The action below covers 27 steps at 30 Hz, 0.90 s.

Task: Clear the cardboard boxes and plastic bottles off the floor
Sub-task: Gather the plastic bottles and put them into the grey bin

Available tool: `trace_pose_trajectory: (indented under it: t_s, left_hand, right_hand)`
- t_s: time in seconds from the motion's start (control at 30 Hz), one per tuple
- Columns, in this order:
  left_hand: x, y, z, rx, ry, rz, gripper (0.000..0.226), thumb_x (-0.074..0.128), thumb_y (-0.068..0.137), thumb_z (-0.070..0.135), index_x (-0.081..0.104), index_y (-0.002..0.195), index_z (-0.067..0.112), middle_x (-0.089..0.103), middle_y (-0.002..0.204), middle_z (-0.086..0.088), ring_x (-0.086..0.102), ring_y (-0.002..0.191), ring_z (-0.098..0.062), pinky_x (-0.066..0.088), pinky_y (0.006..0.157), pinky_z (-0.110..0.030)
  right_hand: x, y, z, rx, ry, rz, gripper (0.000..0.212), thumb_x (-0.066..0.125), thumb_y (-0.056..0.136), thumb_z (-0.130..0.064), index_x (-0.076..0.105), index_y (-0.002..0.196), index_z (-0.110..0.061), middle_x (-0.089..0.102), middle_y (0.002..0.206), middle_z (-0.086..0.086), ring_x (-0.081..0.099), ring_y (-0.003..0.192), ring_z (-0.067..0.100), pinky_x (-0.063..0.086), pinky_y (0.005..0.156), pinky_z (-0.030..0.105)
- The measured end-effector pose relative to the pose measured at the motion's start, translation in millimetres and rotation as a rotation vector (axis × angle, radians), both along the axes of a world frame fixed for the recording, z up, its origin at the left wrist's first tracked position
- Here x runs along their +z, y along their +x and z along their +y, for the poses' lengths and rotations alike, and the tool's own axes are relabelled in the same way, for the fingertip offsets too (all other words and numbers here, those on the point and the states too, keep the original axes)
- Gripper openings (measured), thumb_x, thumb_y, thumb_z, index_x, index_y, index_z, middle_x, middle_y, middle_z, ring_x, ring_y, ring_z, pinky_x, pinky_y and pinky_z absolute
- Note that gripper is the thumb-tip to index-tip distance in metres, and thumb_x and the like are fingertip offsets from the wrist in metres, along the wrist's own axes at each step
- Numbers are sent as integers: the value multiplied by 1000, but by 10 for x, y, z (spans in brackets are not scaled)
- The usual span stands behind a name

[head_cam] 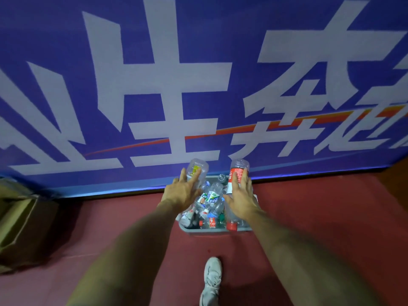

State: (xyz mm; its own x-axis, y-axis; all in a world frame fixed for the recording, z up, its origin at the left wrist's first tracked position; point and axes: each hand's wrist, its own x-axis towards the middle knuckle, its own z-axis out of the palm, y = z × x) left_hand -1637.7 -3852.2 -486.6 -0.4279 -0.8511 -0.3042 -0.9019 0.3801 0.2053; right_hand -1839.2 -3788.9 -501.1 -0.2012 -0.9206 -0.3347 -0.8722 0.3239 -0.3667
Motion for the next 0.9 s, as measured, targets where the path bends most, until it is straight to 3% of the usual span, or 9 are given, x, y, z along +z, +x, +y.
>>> trace_pose_trajectory:
  t_s: [0.13,0.23,0.33,0.43,0.63,0.9]
  left_hand:
    - [-610,-165,-480,12,66,21,75,45,95,66,1,154,54,4,168,1,45,138,-30,46,100,-42]
    - [-1242,-323,-872,41,59,27,76,45,95,65,1,155,52,4,168,-1,46,138,-30,46,100,-42]
    - [-1977,-460,-1131,51,80,29,76,44,97,63,-3,155,50,3,168,-4,41,142,-29,46,102,-41]
    - [-2721,-510,-1359,25,107,32,77,44,98,62,-6,155,48,3,168,-5,46,138,-29,50,96,-41]
    - [-3797,-748,-1736,74,186,70,79,49,98,57,-6,155,48,-4,168,-6,48,135,-31,49,98,-43]
    - [-4379,-1006,-1978,113,311,150,85,56,96,53,-6,154,50,-11,167,-8,39,143,-32,41,109,-48]
  right_hand:
    - [-602,-186,-376,-3,60,11,84,52,103,-37,-7,160,-16,-32,160,14,-15,152,36,19,120,46]
    - [-1266,-337,-686,-40,84,-20,81,49,103,-41,-1,160,-11,-22,163,17,-14,151,38,12,121,45]
    - [-2069,-484,-880,-77,97,-41,87,52,102,-40,-7,160,-11,-30,160,16,-15,151,39,7,121,46]
    - [-2822,-575,-1050,-91,107,-59,94,56,99,-42,-12,159,-14,-34,159,14,-15,150,40,19,119,50]
    - [-3803,-711,-1347,-101,126,-118,96,57,99,-43,-13,158,-15,-36,158,11,-19,150,38,8,120,54]
    - [-4287,-876,-1688,-38,161,8,93,47,97,-60,-16,158,-27,-37,159,6,-15,152,34,32,117,54]
